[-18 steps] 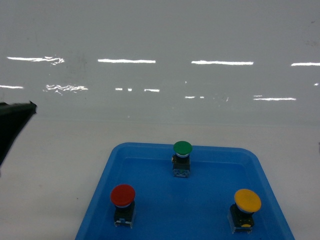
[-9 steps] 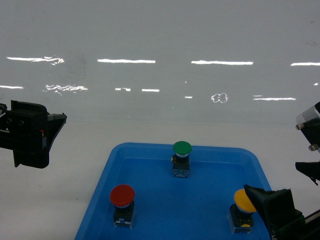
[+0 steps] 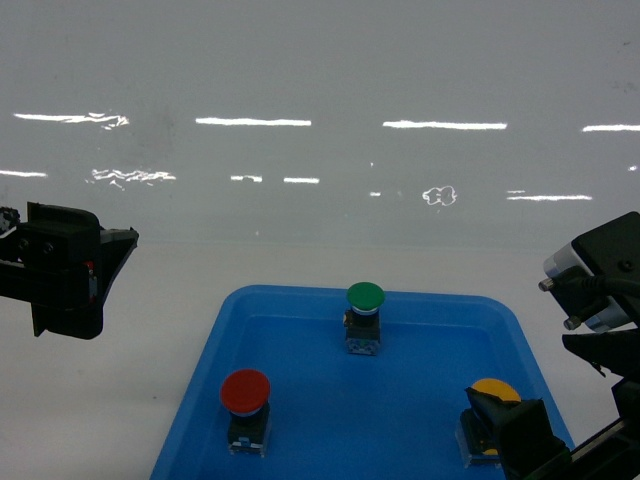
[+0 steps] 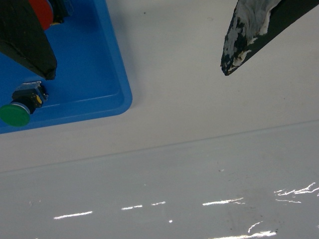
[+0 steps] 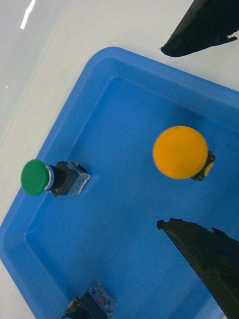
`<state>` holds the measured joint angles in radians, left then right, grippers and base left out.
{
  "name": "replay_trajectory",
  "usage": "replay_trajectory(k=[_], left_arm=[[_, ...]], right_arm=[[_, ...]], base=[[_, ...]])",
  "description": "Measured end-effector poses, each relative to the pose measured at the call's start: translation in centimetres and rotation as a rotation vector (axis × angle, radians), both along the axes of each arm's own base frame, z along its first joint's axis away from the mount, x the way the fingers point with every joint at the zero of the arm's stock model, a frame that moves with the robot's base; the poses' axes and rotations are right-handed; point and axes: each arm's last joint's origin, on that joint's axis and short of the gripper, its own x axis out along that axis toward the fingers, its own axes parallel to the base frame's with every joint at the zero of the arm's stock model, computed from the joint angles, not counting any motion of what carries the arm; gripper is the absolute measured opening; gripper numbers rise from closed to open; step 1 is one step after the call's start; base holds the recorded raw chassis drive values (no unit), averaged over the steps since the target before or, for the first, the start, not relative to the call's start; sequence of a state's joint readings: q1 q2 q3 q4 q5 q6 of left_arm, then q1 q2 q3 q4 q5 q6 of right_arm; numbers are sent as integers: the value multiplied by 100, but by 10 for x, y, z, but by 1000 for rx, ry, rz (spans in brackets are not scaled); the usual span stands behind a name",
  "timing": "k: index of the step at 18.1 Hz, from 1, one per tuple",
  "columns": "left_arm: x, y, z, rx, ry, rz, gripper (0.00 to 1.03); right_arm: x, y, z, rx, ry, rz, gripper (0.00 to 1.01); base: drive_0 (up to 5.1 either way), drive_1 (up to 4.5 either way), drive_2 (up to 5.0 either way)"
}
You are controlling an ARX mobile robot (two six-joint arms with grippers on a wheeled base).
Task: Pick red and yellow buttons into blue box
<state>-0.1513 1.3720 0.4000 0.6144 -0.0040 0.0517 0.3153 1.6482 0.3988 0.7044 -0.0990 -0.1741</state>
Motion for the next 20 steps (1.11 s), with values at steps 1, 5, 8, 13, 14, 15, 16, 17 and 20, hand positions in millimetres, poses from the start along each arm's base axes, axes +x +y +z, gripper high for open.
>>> replay_trajectory(k=[1, 5, 8, 13, 14, 15, 16, 17, 20], left_arm=[[0, 0, 0, 0, 0, 0, 98], [0, 0, 0, 0, 0, 0, 98], [0, 0, 0, 0, 0, 0, 98], [0, 0, 0, 0, 0, 0, 98], [0, 0, 0, 0, 0, 0, 98], [0, 0, 0, 0, 0, 0, 98], [0, 0, 0, 0, 0, 0, 98], [0, 0, 0, 0, 0, 0, 98], [0, 0, 0, 0, 0, 0, 98]], right_arm=[[4, 2, 1, -6, -13, 8, 98], [22, 8, -4, -22, 18, 39, 98], [37, 12, -15, -45, 73, 50, 98], [55, 16, -34, -77, 139, 65, 98], [55, 16, -43, -93, 164, 73, 98], [54, 16, -49, -106, 184, 79, 98], [53, 17, -54, -112, 203, 85, 98], [53, 20, -56, -116, 212, 94, 98], [59, 23, -64, -131, 196, 115, 98]], base=[[0, 0, 0], [0, 0, 0], [0, 0, 0], [0, 0, 0], [0, 0, 0], [0, 0, 0], [0, 0, 0], [0, 0, 0], [0, 0, 0]])
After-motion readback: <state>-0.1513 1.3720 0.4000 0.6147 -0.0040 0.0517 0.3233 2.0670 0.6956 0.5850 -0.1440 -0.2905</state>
